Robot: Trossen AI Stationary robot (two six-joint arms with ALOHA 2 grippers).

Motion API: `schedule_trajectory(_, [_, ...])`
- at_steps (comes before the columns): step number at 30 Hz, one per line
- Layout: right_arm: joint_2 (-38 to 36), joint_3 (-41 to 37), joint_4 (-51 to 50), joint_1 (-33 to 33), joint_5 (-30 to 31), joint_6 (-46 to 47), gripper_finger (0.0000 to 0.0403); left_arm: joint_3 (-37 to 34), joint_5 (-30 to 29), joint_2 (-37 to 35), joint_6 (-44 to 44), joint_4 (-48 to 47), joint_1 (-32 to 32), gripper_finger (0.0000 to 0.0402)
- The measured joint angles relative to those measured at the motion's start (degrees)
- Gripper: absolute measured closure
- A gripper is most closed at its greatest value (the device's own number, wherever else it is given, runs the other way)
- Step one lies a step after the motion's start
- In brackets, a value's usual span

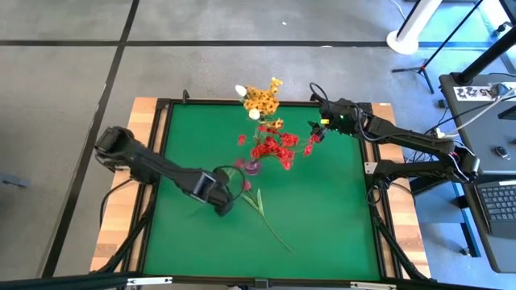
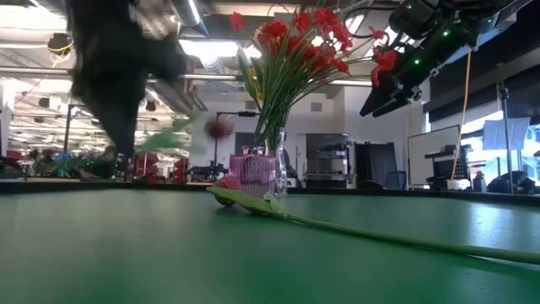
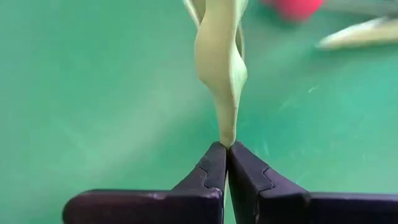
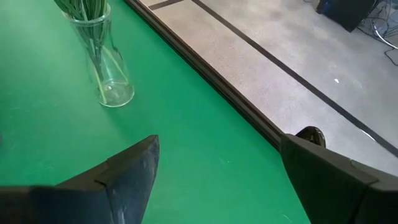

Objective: Sort flowers into vase by color
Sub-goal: Put the left red tulip into the violet vase

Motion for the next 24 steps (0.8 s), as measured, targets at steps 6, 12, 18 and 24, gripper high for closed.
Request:
schedule_trajectory(6, [0.00, 0.00, -1.10, 0.00, -0.59, -0.09, 0.0071, 4.43, -20.38, -10.93, 8.42, -1.68, -0.85, 0.0400])
schedule_trajectory(12, [0.01, -2.27, 1.79, 0.00, -1.40, -0.85, 0.0071, -3.59, -37.84, -24.53, 21.69, 18.69, -5.85, 0.0401])
schedule_trajectory(18, [0.02, -6.73, 7.14, 0.00, -1.44, -0.88, 0.0071, -22.98, -30.90, -32.43, 48.04, 68.01, -4.57, 0.0401])
schedule_trajectory(24, [0.02, -7.67, 7.59, 0.00, -1.46, -0.87, 0.0071, -36.10, -17.87, -30.82, 63.31, 104.51, 2.90, 0.0401])
